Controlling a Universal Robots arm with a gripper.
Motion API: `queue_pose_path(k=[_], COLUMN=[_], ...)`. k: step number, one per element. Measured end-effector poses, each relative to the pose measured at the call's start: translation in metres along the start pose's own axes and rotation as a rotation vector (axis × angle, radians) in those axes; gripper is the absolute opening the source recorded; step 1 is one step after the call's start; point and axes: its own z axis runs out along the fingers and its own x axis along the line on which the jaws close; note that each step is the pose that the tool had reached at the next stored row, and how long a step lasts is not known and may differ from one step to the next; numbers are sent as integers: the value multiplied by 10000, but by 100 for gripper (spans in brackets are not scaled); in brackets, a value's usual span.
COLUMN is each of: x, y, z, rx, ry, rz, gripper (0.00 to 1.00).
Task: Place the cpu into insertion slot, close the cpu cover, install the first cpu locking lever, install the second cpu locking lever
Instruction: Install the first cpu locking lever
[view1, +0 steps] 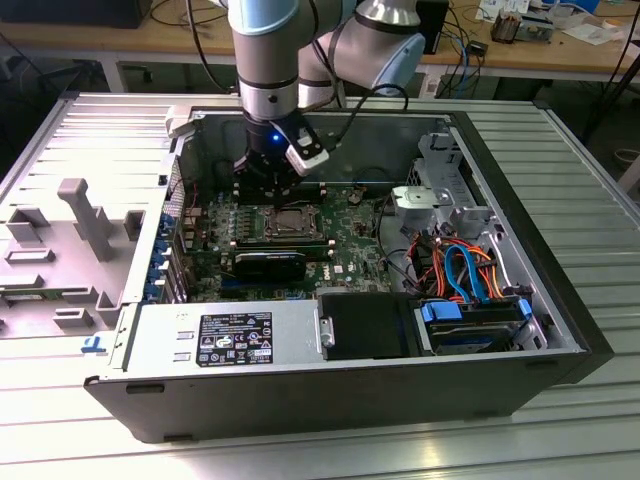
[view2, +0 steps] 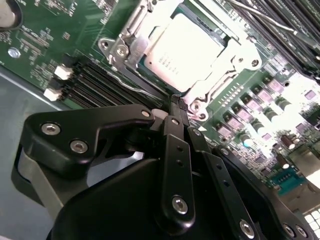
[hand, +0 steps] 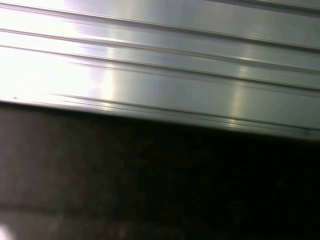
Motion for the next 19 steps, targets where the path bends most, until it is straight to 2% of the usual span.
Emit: queue_pose_path(k=[13, 19], x=[-215, -356], y=[-28, -46], z=[26, 43], rx=[1, 1], ry=[1, 2], rz=[-1, 2], gripper=[11, 11])
